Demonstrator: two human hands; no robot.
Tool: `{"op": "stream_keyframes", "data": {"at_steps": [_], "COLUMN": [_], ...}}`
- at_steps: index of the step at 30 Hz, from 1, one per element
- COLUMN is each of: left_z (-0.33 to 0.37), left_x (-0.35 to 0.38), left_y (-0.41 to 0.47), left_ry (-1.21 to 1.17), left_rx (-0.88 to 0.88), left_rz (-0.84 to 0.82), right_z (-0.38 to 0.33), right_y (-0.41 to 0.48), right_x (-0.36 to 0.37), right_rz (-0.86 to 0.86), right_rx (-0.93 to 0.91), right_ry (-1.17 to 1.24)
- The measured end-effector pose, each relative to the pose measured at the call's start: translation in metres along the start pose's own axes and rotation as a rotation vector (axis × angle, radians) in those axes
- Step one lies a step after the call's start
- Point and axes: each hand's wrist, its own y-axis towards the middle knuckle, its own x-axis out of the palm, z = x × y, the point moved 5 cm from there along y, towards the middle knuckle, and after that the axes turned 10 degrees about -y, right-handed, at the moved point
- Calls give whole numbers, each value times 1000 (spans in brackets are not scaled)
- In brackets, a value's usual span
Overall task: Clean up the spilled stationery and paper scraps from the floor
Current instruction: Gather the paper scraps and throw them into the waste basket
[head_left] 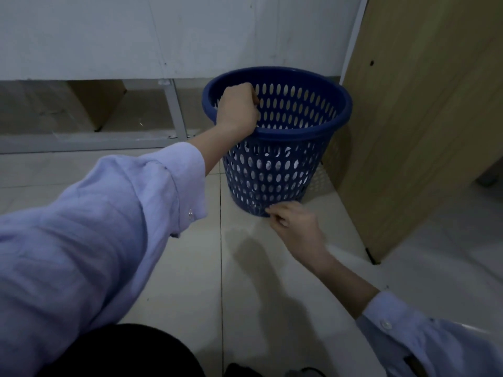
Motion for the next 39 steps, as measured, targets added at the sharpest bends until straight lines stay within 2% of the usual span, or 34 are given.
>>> {"op": "stream_keyframes", "data": {"at_steps": [4, 7, 9, 13, 18, 22, 25, 31, 39], "left_z": [0, 0, 1, 1, 3, 5, 6, 3, -29], "left_x": [-1, -2, -2, -2, -4, -5, -14, -50, -121], "left_y": [-3, -4, -5, -6, -7, -7, -10, -22, -45], "left_ry": [-25, -31, -40, -34, -41, -15, 52, 208, 387], "left_rx": [10, 10, 12, 14, 21, 35, 59, 174, 159], "left_rz": [9, 9, 4, -13, -10, -7, 58, 155, 191], "right_z": [-19, -5, 6, 16, 12, 2, 3, 1, -60], "right_y": [47, 81, 104, 139, 148, 143, 144, 154, 176], "right_x": [-65, -94, -101, -90, -74, -68, -66, -70, -70], "right_rz": [363, 498, 460, 214, 29, -7, -47, -160, -152], "right_rx": [-67, -13, 27, 70, 61, 18, 78, 230, 197], "right_ry": [9, -16, -51, -123, -140, -244, -282, -168, -176]}}
